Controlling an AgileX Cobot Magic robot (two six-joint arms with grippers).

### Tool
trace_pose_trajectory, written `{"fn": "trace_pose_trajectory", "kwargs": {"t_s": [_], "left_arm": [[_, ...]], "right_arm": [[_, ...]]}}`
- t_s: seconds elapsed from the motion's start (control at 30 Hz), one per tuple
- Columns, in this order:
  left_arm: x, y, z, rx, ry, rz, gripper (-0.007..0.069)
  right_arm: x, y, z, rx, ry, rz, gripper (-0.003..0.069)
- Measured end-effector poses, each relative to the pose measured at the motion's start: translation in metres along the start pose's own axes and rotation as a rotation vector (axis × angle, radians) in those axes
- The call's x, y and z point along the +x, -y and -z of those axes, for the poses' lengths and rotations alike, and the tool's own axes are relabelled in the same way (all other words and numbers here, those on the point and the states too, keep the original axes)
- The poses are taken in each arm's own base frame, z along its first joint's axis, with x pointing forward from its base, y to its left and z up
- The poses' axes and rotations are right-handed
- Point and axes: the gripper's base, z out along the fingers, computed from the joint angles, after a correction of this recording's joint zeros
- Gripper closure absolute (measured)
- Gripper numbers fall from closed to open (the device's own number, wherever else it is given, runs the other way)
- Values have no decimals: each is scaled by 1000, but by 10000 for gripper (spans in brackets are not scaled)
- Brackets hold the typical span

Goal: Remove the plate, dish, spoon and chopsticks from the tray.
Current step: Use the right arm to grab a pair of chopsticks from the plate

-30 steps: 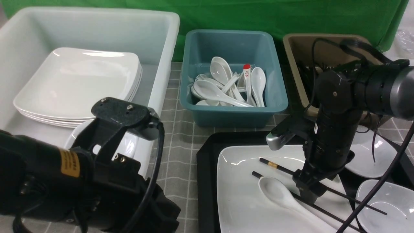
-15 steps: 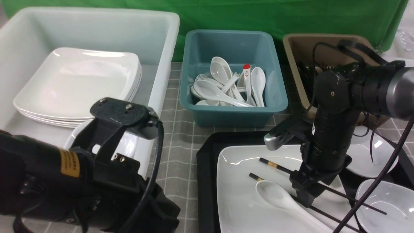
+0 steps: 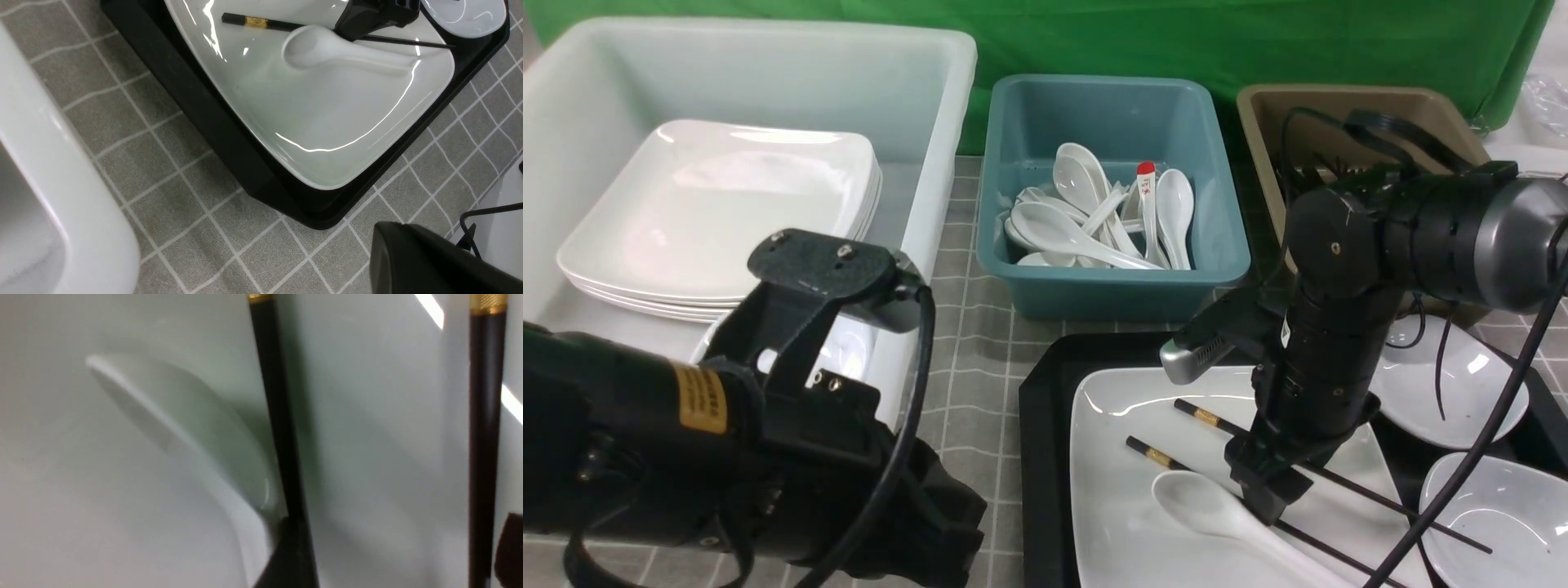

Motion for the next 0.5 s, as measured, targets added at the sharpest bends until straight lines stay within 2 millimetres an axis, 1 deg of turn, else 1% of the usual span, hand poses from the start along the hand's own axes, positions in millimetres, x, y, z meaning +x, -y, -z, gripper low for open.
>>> {"fn": "trace_pose_trajectory", "kwargs": {"t_s": [0.07, 0.1, 0.17, 0.23, 0.3, 0.4, 0.43, 0.5], "left_arm": [[0, 0, 0, 0, 0, 0, 624], [0, 0, 0, -1, 0, -1, 624], [0, 0, 0, -5, 0, -5, 624], [0, -1, 0, -9, 0, -9, 624], [0, -1, 0, -12, -1, -12, 624], [0, -1, 0, -16, -2, -16, 624], [0, -1, 0, -16, -2, -16, 624], [0, -1, 0, -16, -2, -16, 624]], "right_arm": [[0, 0, 0, 1, 5, 0, 25], [-1, 0, 0, 3, 10, 0, 47], [-1, 1, 0, 9, 13, 3, 120], [-2, 1, 0, 14, 17, 5, 225], [-2, 2, 0, 25, 22, 12, 355], [-4, 4, 0, 49, 42, 21, 494], [-5, 5, -1, 55, 43, 22, 517], [-5, 5, -4, 59, 40, 19, 536]]}}
